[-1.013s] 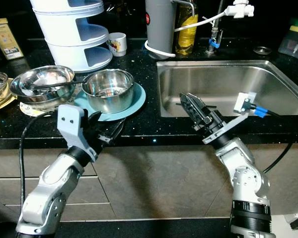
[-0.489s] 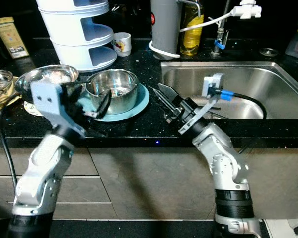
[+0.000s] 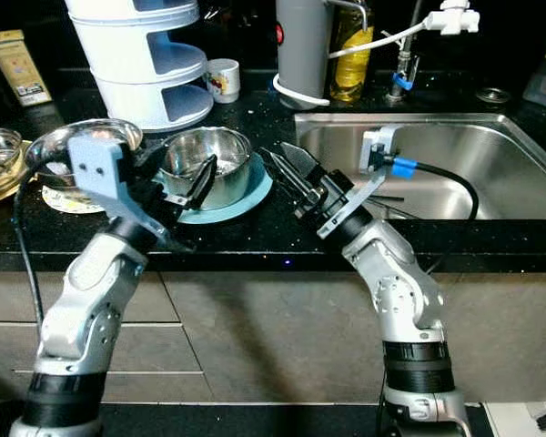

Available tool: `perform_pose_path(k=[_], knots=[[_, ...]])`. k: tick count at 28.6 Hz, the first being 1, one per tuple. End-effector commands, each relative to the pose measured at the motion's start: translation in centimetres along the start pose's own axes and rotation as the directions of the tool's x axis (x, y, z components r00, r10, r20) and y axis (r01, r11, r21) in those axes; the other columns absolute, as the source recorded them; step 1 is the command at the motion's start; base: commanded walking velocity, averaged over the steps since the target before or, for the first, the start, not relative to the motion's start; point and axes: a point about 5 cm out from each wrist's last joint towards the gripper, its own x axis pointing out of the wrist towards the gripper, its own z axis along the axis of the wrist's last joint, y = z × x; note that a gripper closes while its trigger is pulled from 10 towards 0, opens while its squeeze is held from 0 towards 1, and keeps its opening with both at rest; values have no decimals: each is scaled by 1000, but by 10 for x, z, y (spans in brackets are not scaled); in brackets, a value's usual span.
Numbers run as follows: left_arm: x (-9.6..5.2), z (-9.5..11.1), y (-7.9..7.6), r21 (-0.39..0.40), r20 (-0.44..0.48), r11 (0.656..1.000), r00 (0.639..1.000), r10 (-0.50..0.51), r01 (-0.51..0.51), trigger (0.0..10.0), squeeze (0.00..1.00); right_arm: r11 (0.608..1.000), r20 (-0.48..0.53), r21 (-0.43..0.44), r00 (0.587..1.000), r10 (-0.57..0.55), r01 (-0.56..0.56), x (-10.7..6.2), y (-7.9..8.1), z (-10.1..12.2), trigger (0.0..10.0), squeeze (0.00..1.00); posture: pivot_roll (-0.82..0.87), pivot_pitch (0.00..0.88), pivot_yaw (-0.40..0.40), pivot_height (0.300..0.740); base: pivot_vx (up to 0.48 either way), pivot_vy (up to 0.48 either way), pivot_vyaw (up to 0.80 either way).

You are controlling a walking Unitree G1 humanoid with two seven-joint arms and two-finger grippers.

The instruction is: Kitchen organization

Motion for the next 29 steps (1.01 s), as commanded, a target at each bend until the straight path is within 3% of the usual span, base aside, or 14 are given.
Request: perform_pose_path(k=[1, 12, 21, 29], knots=[[2, -2, 1, 30, -7, 999, 1000, 10, -10, 10000, 0, 1000, -3, -18, 1000, 10, -10, 4, 2, -1, 10000, 0, 24, 0, -3, 740, 0, 0, 0], [2, 0, 11, 59, 26, 993, 995, 100, -101, 10000, 0, 999, -25, -29, 1000, 16, -17, 3, 4, -5, 10000, 0, 23, 0, -4, 740, 0, 0, 0], [4, -10, 11, -64, 15, 990, 992, 128, -127, 10000, 0, 998, -29, -43, 999, 34, -35, 5, 6, -5, 10000, 0, 1, 0, -6, 740, 0, 0, 0], [13, -18, 12, -66, -7, 991, 994, 113, -113, 10000, 0, 998, -33, -47, 999, 34, -35, 4, 8, -4, 10000, 0, -14, 0, -3, 740, 0, 0, 0]])
